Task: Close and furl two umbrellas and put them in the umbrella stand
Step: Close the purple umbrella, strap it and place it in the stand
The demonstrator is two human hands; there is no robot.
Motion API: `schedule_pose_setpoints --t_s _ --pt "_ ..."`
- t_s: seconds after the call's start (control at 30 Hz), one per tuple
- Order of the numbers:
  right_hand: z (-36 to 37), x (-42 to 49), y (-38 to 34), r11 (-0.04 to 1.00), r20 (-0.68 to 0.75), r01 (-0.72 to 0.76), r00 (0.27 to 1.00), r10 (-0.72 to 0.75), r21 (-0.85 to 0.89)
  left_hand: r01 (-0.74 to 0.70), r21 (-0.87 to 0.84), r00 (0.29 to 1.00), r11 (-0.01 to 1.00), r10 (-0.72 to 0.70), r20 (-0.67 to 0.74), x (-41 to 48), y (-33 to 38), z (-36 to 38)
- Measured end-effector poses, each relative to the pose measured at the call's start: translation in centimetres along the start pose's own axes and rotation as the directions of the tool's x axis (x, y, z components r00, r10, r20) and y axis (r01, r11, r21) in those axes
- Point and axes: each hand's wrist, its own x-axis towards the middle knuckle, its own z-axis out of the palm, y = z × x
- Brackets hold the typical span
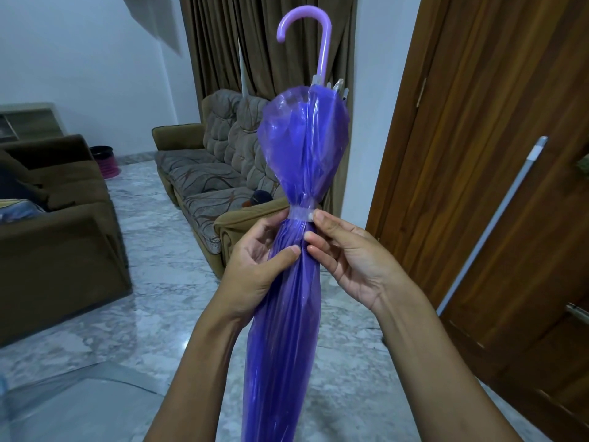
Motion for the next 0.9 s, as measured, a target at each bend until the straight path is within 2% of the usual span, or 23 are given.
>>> schedule_pose_setpoints --t_s 0.17,0.23,0.33,0.47,0.73,0.9 --pt "-0.9 0.3 0.3 0.963 0.023 0.047 0.999 -0.043 -0.265 0.009 0.017 1.0 1.0 -0.009 0.002 -0.1 0.1 0.0" --pt "-1.2 0.4 0.7 0.944 0.066 0.079 0.996 -0.061 -0.32 0.012 0.039 1.0 0.999 -0.013 0.022 -0.1 0.3 0.2" --pt "-1.2 0.3 1.0 0.961 0.104 0.084 0.993 -0.058 -0.263 0.026 0.105 1.0 0.994 -0.028 0.015 -0.1 0.6 0.5" --pt "-1.4 0.4 1.4 0.964 0.113 0.116 0.989 -0.091 -0.238 -0.045 0.466 0.999 0.884 0.049 0.004 0.5 1.5 0.3" --pt "-1.3 0.7 1.8 0.947 0.068 0.198 0.98 -0.186 -0.254 -0.145 0.558 0.988 0.817 0.085 0.132 0.6 2.4 -0.1" --pt "-1.4 0.9 2.7 0.967 0.056 0.201 0.979 -0.194 -0.157 -0.147 0.552 0.986 0.821 0.077 0.148 0.6 2.0 -0.1"
